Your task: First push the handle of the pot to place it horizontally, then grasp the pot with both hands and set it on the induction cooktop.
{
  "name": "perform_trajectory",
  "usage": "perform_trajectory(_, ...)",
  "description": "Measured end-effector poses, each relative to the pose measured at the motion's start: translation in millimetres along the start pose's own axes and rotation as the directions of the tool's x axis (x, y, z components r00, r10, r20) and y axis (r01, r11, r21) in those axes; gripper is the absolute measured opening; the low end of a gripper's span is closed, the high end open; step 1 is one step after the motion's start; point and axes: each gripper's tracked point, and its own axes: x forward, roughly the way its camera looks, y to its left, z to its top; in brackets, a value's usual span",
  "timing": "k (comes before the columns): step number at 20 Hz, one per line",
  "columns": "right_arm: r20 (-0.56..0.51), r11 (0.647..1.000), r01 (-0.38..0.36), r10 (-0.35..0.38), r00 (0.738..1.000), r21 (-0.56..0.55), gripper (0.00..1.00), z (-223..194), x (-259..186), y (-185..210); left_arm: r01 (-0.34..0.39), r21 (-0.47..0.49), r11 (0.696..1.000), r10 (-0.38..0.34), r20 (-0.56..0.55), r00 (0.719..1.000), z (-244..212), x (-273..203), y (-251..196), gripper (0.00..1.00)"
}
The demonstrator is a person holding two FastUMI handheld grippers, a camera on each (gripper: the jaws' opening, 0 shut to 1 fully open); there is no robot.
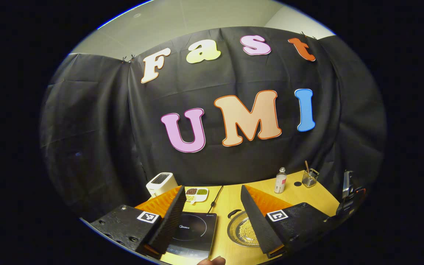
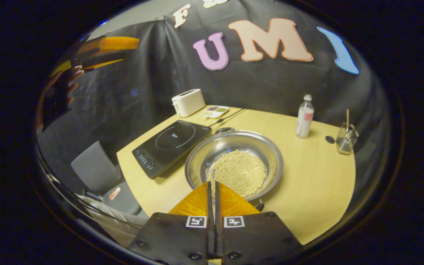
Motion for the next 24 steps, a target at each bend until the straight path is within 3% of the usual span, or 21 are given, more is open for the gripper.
perform_trajectory(2,-0.053,1.000,-0.024,0.023,0.998,-0.019,0.00,-20.4,8.8,-0.3,-0.003,0.007,1.000,0.003,-0.010,1.000,-1.3,0.6,-2.5,0.89)
perform_trajectory(5,-0.144,0.997,-0.060,0.052,0.988,-0.051,0.00,-49.9,26.6,-4.1,-0.010,0.005,1.000,0.010,-0.037,0.999,-9.6,0.3,-2.2,0.92)
perform_trajectory(11,-0.257,0.988,-0.078,0.041,0.965,-0.136,0.03,-82.8,41.6,-24.8,-0.031,0.007,0.999,0.032,-0.060,0.998,-11.5,4.4,-0.1,0.89)
perform_trajectory(23,-0.228,0.994,0.062,-0.082,0.970,-0.092,0.02,-61.1,42.4,-89.1,0.002,0.022,1.000,-0.001,-0.056,0.998,-4.1,17.4,-10.6,0.92)
perform_trajectory(24,-0.229,0.992,0.072,-0.095,0.969,-0.104,0.03,-59.5,43.8,-94.8,0.001,0.023,1.000,0.000,-0.050,0.999,-1.7,17.7,-9.5,0.89)
